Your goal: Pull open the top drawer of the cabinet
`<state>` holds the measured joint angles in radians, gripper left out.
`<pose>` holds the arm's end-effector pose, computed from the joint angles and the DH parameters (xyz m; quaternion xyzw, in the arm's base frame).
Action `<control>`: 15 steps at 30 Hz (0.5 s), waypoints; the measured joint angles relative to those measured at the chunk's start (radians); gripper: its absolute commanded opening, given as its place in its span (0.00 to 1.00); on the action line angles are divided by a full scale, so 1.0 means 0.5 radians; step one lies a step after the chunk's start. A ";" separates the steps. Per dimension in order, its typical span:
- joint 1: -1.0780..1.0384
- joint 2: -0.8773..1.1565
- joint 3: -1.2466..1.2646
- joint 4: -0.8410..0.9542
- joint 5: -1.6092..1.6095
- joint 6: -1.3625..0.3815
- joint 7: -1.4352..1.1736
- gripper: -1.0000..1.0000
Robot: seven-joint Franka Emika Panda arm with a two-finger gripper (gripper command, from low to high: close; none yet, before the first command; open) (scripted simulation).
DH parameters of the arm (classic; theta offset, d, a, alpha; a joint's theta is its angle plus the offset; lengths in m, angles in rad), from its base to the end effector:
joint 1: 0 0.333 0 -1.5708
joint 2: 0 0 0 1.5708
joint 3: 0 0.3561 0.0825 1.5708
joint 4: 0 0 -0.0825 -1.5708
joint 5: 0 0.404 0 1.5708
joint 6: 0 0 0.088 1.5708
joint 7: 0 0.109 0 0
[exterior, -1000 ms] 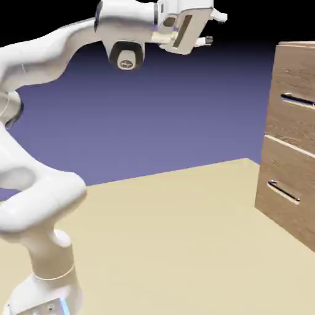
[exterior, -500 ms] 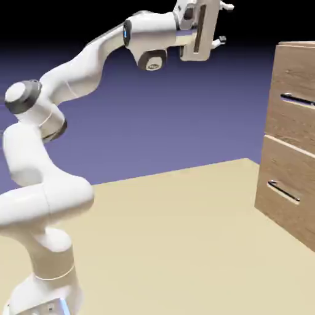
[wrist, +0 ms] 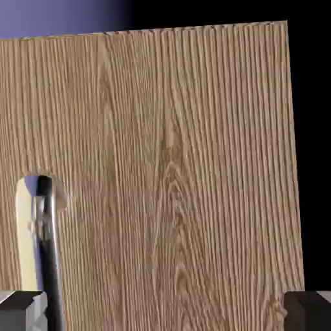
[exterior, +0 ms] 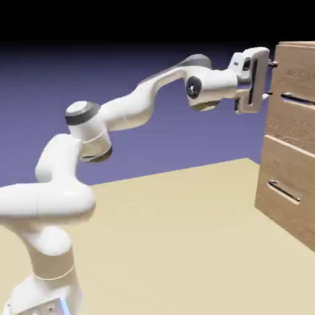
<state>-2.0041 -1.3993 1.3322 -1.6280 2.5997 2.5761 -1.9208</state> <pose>0.7044 0.0722 0.5545 0.6541 0.2611 0.6578 0.2669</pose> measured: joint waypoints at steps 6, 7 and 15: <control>-0.226 -0.041 0.078 0.266 0.082 0.053 -0.042 0.50; -0.274 -0.043 0.085 0.339 0.074 0.077 -0.019 0.50; -0.340 -0.049 0.095 0.435 0.068 0.106 0.012 0.00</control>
<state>-2.1741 -1.4240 1.3795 -1.4104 2.6338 2.6293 -1.9146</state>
